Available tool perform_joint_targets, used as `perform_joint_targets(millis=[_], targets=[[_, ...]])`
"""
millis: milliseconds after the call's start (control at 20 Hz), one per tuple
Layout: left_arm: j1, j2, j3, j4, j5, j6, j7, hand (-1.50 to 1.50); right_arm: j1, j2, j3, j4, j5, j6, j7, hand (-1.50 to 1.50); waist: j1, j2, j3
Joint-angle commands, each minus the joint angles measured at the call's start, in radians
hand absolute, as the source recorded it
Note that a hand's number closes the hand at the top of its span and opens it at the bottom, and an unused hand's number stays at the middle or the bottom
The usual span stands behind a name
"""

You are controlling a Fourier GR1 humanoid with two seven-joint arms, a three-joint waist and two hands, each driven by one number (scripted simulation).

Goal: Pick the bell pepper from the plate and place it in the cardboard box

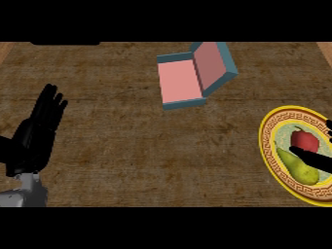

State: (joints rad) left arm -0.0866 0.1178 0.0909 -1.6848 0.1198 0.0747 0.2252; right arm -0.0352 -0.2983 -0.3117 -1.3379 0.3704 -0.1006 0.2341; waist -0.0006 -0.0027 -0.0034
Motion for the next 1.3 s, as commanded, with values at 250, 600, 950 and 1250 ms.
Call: perform_joint_targets(millis=[250,600,950,1250], targets=[[-0.034,0.017,0.02,0.026,0.008,-0.019,0.014,0.0,-0.015,0.007,0.085,-0.022,0.159,-0.085,-0.008,1.5,0.0,0.003,0.003],[-0.002,-0.034,-0.03,0.007,-0.035,0.013,-0.007,0.0,-0.049,0.069,0.208,-0.128,0.336,-0.182,0.069,1.5,0.01,0.002,0.001],[-0.094,-0.047,-0.113,0.02,-0.026,-0.052,0.006,0.0,-0.353,0.208,0.566,-0.021,0.57,-0.045,0.129,1.5,0.251,0.043,-0.016],[-0.125,-0.059,-0.144,0.042,-0.033,-0.062,0.027,0.0,-0.639,0.295,0.733,0.096,0.719,0.059,0.353,1.5,0.262,0.026,-0.011]])
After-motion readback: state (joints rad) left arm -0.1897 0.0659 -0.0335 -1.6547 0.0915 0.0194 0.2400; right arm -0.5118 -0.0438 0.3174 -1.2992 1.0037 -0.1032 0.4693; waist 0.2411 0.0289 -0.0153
